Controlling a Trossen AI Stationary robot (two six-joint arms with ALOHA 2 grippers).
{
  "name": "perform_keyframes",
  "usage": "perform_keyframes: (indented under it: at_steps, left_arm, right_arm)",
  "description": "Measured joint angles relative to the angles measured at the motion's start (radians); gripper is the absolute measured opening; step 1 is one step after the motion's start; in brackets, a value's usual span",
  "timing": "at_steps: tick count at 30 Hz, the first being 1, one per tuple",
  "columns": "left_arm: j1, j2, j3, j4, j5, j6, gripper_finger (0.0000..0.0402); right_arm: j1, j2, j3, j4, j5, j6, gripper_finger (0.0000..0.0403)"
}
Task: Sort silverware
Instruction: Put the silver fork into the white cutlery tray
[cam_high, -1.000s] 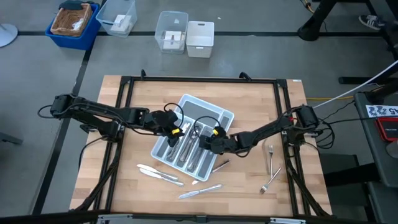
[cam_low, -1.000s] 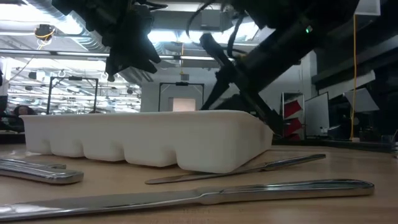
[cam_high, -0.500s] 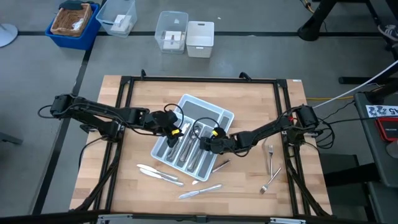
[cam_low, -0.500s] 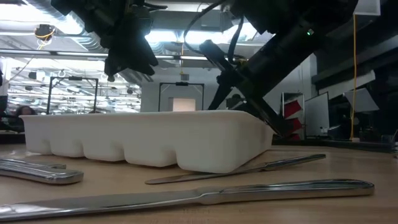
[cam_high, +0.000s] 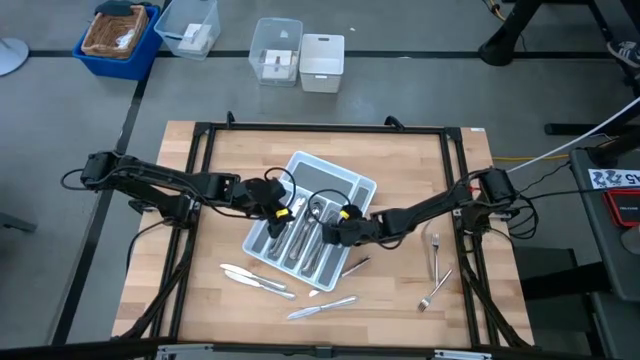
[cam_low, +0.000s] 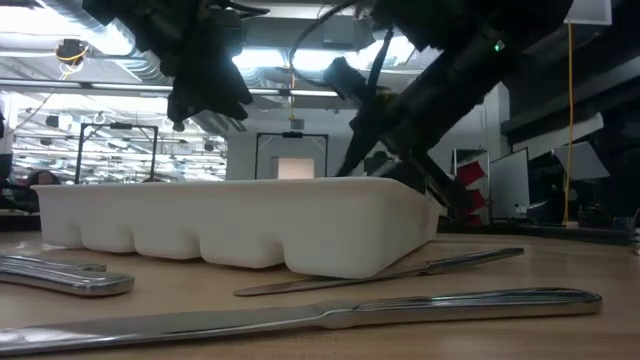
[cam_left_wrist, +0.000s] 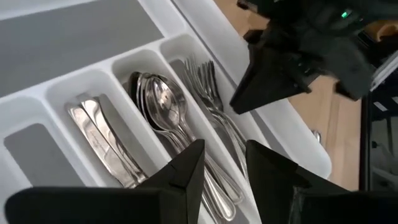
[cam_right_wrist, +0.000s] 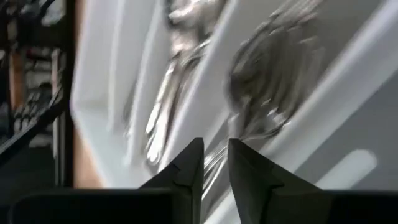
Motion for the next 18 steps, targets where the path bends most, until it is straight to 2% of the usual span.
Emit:
perform_keyframes:
  at_steps: [6,10,18]
  left_arm:
    - [0.0,0.0,0.0,-0.035,0.008,-0.005,0.0107]
    - [0.0,0.0,0.0,-0.068,0.008,-0.007,0.0107]
    - [0.0,0.0,0.0,-0.097,0.008,0.0,0.0107]
  right_arm:
    - [0.002,-0.076,0.0,0.005,-0.081,-0.081,0.0067]
    - [0.002,-0.144,0.0,-0.059,-0.125,-0.113,0.0066]
    - [0.002,-0.325,0.0,-0.455,-0.148,-0.121,0.0066]
